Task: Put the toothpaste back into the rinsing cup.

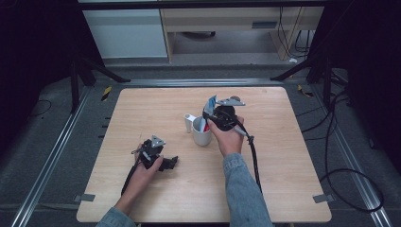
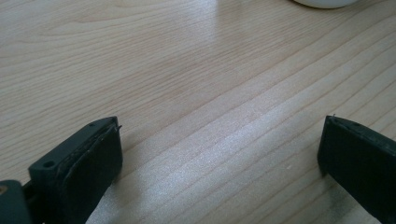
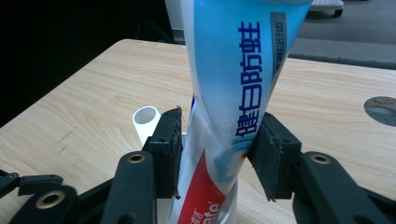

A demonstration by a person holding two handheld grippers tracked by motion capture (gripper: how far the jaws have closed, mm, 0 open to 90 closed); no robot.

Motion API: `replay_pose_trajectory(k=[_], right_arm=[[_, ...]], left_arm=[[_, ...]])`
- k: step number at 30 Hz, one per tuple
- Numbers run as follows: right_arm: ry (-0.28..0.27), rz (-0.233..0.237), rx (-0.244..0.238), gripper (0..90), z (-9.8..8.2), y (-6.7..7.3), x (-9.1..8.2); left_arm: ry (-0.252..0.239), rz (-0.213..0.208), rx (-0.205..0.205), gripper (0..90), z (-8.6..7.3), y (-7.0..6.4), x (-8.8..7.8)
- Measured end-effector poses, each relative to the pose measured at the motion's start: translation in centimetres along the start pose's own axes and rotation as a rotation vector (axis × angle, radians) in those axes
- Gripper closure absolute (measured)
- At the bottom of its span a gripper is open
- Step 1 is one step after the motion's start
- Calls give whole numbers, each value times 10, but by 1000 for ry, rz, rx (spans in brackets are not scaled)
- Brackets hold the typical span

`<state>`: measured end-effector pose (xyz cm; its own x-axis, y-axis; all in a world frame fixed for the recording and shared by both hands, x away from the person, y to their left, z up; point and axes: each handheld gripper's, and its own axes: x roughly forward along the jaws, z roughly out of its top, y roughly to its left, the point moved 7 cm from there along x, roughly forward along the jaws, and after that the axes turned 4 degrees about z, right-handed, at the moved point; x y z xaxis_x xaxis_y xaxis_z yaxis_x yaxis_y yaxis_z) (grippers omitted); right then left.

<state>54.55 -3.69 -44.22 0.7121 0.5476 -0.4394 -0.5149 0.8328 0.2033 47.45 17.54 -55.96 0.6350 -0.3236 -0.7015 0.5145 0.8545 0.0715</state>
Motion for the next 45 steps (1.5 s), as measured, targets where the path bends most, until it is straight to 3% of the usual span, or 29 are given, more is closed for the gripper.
replay_pose_trajectory(k=[17,20,23,24,27,30,36,45], right_arm=[[0,-88,-81,363,5,3,-5],[-3,-131,-121,309,8,4,-9],[2,-142,-142,267,9,4,-11],[15,-159,-177,243,9,3,-14],[39,-204,-215,189,9,0,-18],[49,-219,-238,146,12,0,-22],[22,-215,-254,115,19,2,-32],[26,-181,-271,92,22,1,-41]], left_arm=[[-3,-1,-2,0,1,-1,1],[-2,-3,2,0,0,-1,0],[-2,-3,1,0,0,-1,0],[-1,-1,1,0,0,-1,0],[-1,-1,1,0,-1,-2,-1],[-6,0,-5,0,-1,-3,-1],[-5,0,-3,0,-1,-3,-1],[-6,1,-3,0,0,-3,-1]])
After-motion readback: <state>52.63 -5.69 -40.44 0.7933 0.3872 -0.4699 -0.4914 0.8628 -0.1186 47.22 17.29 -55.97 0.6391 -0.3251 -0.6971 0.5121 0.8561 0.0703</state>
